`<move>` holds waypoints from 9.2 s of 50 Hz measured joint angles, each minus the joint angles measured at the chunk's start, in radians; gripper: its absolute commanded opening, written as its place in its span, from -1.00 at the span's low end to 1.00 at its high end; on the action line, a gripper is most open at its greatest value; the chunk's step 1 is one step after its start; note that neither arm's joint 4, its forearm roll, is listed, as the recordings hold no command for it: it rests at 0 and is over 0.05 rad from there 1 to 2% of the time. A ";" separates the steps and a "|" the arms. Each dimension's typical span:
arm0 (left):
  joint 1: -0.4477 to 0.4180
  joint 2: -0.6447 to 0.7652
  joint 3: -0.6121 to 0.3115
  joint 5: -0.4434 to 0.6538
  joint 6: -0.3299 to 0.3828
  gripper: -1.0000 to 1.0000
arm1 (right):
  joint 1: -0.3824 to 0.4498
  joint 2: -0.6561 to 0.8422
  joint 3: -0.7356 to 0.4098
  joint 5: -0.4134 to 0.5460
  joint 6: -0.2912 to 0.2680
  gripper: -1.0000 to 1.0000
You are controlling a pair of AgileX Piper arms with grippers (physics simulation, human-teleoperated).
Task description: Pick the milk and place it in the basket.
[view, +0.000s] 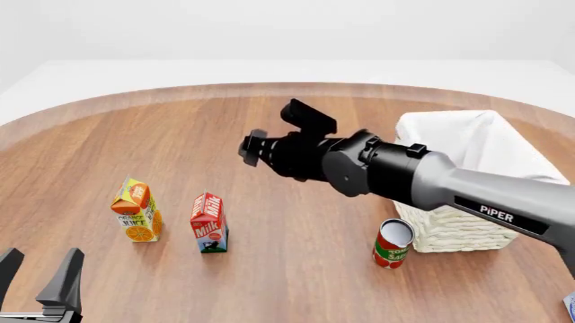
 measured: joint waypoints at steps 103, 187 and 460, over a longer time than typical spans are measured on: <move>0.000 0.000 0.000 0.000 0.000 1.00 | 0.120 0.296 -0.197 0.027 -0.020 1.00; 0.000 0.000 0.000 0.000 0.000 1.00 | 0.164 0.414 -0.268 0.044 -0.019 1.00; 0.000 0.000 0.000 0.000 0.000 1.00 | -0.677 -0.591 0.181 0.165 -0.095 -1.00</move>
